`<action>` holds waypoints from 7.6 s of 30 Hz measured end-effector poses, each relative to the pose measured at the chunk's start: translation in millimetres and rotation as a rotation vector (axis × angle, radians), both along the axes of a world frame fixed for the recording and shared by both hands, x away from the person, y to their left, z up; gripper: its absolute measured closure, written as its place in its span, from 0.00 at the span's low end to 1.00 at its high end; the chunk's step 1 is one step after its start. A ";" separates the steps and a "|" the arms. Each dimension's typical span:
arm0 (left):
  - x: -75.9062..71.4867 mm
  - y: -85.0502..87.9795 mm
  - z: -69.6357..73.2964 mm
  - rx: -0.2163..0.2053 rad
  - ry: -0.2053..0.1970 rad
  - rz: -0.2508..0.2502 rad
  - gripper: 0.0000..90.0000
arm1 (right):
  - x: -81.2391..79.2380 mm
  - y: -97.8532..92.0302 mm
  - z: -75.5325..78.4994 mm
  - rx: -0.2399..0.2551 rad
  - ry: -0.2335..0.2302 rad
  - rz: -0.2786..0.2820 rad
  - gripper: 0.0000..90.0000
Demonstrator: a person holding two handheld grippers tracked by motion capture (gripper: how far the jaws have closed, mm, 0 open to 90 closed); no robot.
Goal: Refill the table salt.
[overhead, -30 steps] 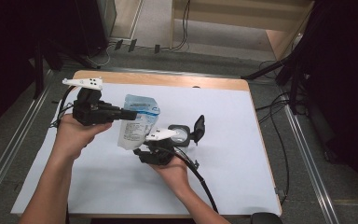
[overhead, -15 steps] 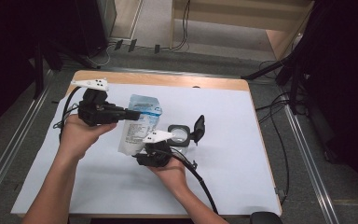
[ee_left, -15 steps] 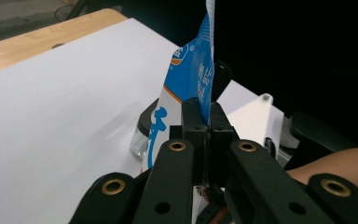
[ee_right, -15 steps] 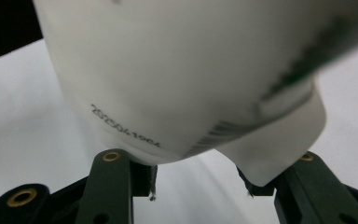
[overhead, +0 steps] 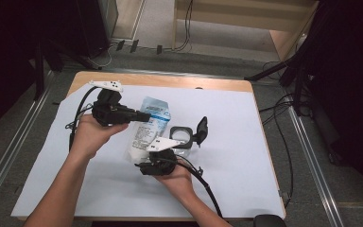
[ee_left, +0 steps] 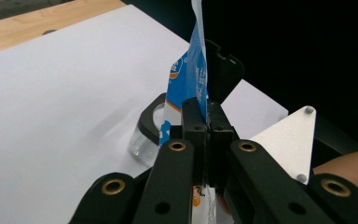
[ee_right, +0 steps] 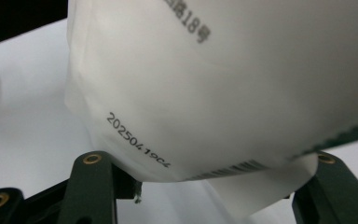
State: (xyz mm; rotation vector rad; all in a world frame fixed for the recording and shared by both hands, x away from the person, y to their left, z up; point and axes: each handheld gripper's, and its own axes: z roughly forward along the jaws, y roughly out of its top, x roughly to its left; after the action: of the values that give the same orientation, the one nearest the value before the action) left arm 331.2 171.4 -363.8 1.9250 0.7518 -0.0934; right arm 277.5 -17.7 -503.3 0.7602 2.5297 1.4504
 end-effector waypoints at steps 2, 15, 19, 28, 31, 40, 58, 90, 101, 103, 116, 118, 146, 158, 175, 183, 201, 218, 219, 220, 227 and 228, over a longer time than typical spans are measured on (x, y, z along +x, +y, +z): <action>0.9 -2.9 -1.4 -0.006 0.005 -0.002 1.00 | -0.5 -1.4 -0.7 0.008 0.007 -0.002 0.51; 2.5 -14.0 -17.6 -0.007 0.025 -0.038 0.99 | 3.4 -10.9 -0.6 0.064 0.057 -0.028 0.58; 4.2 -13.4 -20.1 0.024 0.023 -0.016 1.00 | 0.3 -13.3 -0.6 0.033 0.028 -0.025 0.56; 5.6 -28.3 -27.3 0.047 0.035 -0.042 1.00 | -8.4 -11.0 -1.3 0.006 -0.008 -0.012 0.53; 8.0 -33.3 -30.9 0.051 0.051 -0.055 1.00 | -8.2 -9.8 -3.0 0.014 0.029 -0.005 0.54; 16.8 -41.8 -35.5 0.039 0.075 -0.066 1.00 | -5.8 -10.9 -3.2 0.020 0.059 -0.018 0.53; 24.8 -49.8 -44.2 0.028 0.092 -0.068 1.00 | -4.0 -13.9 -3.5 0.099 0.158 -0.022 0.57; 29.4 -54.7 -47.1 0.021 0.095 -0.060 0.97 | -0.1 -22.6 -2.2 0.173 0.213 -0.037 0.58; 26.1 -57.0 -47.1 0.047 0.066 -0.048 0.98 | 0.1 -22.1 -2.7 0.208 0.256 -0.019 0.58; 25.9 -58.5 -47.6 0.048 0.063 -0.048 1.00 | 0.4 -21.9 -1.4 0.209 0.258 -0.009 0.57; 25.7 -59.8 -47.5 0.046 0.060 -0.041 1.00 | 0.7 -21.3 0.3 0.192 0.251 -0.006 0.57; 25.8 -59.6 -47.5 0.042 0.063 -0.042 1.00 | 0.7 -21.7 0.7 0.206 0.260 -0.006 0.57; 24.0 -59.3 -46.6 0.048 0.071 -0.044 1.00 | -0.3 -20.4 2.3 0.264 0.310 0.006 0.55; 25.1 -58.3 -46.8 0.039 0.083 -0.047 1.00 | 0.1 -20.8 3.0 0.275 0.323 0.002 0.58; 23.8 -57.2 -45.2 0.045 0.084 -0.049 0.96 | -0.5 -23.2 4.3 0.351 0.377 -0.014 0.59; 23.5 -60.4 -46.2 0.056 0.071 -0.035 1.00 | -1.5 -21.8 6.1 0.290 0.324 -0.004 0.57; 23.9 -60.6 -46.2 0.038 0.078 -0.031 0.99 | -0.7 -22.2 6.5 0.293 0.325 -0.017 0.59; 22.3 -60.0 -45.5 0.056 0.067 -0.026 0.99 | -0.2 -23.5 7.3 0.300 0.329 -0.032 0.59; 22.5 -60.2 -45.6 0.057 0.065 -0.028 0.99 | -0.3 -23.3 7.5 0.295 0.325 -0.030 0.59; 22.6 -60.2 -45.6 0.058 0.065 -0.028 0.99 | -0.6 -22.9 7.9 0.287 0.319 -0.030 0.59; 22.1 -60.8 -45.5 0.057 0.073 -0.026 0.99 | -1.7 -20.2 8.3 0.255 0.283 -0.031 0.58; 22.1 -61.0 -45.6 0.057 0.073 -0.026 0.99 | -1.7 -20.2 8.3 0.253 0.283 -0.031 0.58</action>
State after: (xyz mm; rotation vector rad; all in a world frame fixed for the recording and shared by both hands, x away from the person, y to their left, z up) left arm 353.3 110.4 -409.3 1.9946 0.7854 -0.1607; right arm 275.8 -37.9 -494.9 1.1110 2.5402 1.7890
